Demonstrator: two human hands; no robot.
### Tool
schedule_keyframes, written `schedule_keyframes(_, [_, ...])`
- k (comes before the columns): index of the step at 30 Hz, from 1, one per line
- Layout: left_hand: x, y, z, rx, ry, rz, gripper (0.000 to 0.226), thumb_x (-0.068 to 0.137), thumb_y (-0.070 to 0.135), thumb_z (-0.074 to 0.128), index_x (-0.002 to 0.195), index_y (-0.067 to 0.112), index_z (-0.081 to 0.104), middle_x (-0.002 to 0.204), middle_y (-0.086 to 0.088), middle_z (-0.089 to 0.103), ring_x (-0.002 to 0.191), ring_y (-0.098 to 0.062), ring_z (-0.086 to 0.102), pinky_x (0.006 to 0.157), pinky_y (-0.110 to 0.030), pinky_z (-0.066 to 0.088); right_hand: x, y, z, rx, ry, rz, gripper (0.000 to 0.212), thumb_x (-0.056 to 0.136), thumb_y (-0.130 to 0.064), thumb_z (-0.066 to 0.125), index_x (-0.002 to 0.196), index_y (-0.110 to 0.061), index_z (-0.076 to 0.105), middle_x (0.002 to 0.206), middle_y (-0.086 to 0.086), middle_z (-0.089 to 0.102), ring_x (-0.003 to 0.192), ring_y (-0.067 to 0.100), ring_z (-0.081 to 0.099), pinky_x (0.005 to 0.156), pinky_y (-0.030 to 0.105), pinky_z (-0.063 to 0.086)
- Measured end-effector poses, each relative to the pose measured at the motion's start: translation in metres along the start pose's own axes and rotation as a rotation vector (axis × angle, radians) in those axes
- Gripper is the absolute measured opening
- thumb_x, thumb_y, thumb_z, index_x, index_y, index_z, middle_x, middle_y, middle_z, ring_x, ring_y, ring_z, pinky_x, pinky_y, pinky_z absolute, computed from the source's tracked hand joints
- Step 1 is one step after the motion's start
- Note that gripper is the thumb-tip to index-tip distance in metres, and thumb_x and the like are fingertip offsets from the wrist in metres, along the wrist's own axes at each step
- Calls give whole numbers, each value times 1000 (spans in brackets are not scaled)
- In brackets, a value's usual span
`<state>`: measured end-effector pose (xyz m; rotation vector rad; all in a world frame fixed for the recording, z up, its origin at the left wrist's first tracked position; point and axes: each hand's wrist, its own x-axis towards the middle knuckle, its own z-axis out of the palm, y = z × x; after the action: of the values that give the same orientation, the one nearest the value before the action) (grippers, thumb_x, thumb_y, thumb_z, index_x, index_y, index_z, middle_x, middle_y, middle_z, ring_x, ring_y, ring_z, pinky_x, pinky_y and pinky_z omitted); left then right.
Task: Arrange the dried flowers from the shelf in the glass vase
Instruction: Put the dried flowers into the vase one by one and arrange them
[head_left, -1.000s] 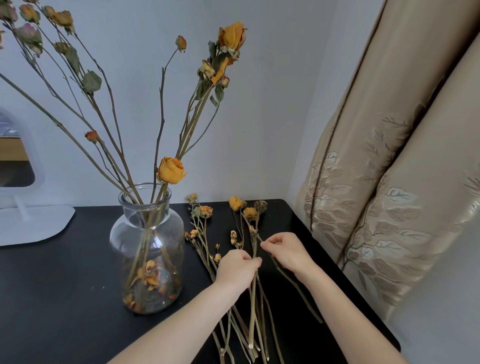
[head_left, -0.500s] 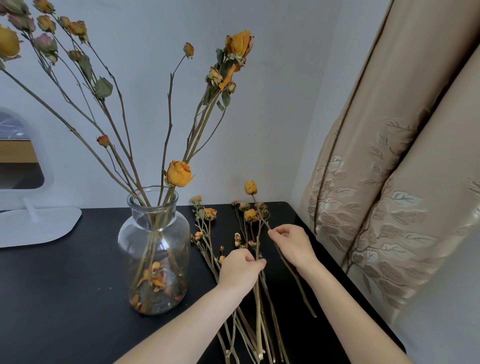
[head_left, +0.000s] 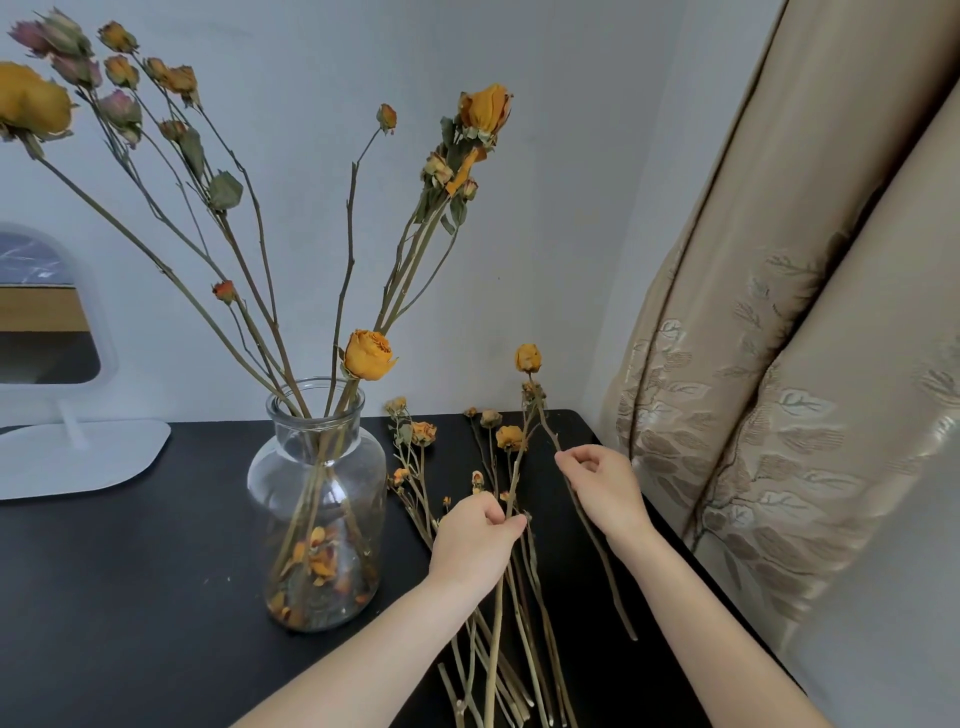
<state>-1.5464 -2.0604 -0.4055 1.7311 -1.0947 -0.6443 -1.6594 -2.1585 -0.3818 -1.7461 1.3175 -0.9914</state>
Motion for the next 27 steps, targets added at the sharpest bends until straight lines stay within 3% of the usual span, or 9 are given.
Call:
schedule_keyframes(4, [-1,4,-4,8,24,31,28,90,26,56,66,17,45,75,-3,55,85,-16,57,64,-18,37,-2,-5,-3,36,54,-29,4,91,-25,57,90,-22,59,78,-7,61,75,3,57,59,13,37])
schedule_keyframes(11, [-13,13,-17,-14,44,126,27,91,25,56,67,17,47,63,5,46,67,-8,51,61,-16,35,-10,-23,-12,158,155,-111,15,91,-26,56,79,-34,54,71,-10,58,68,0,55,55,10,37])
schedule_keyframes(15, [-25,19,-31,-41,48,167,28,91,25,56,66,15,45,59,5,40,57,-7,40,58,-19,33,-15,-39,-18,212,183,-147,19,91,-25,56,76,-35,52,86,0,64,80,6,61,57,10,41])
schedule_keyframes(18, [-38,24,-46,-61,52,208,30,90,25,56,65,15,43,54,6,37,52,-4,37,53,-13,33,-19,-49,-21,239,193,-159,18,91,-24,56,77,-34,54,93,9,65,91,11,59,58,9,41])
schedule_keyframes(24, [-72,34,-76,-13,64,306,29,90,27,56,65,16,46,48,6,37,46,-1,37,54,-9,36,-34,-70,-26,267,207,-231,20,92,-23,55,75,-34,54,100,24,63,90,20,58,64,10,45])
schedule_keyframes(27, [-91,40,-89,-14,77,358,29,90,27,56,64,18,45,45,7,39,46,0,39,56,-7,37,-41,-86,-32,291,216,-281,18,92,-23,54,76,-31,57,99,27,62,74,30,59,55,6,44])
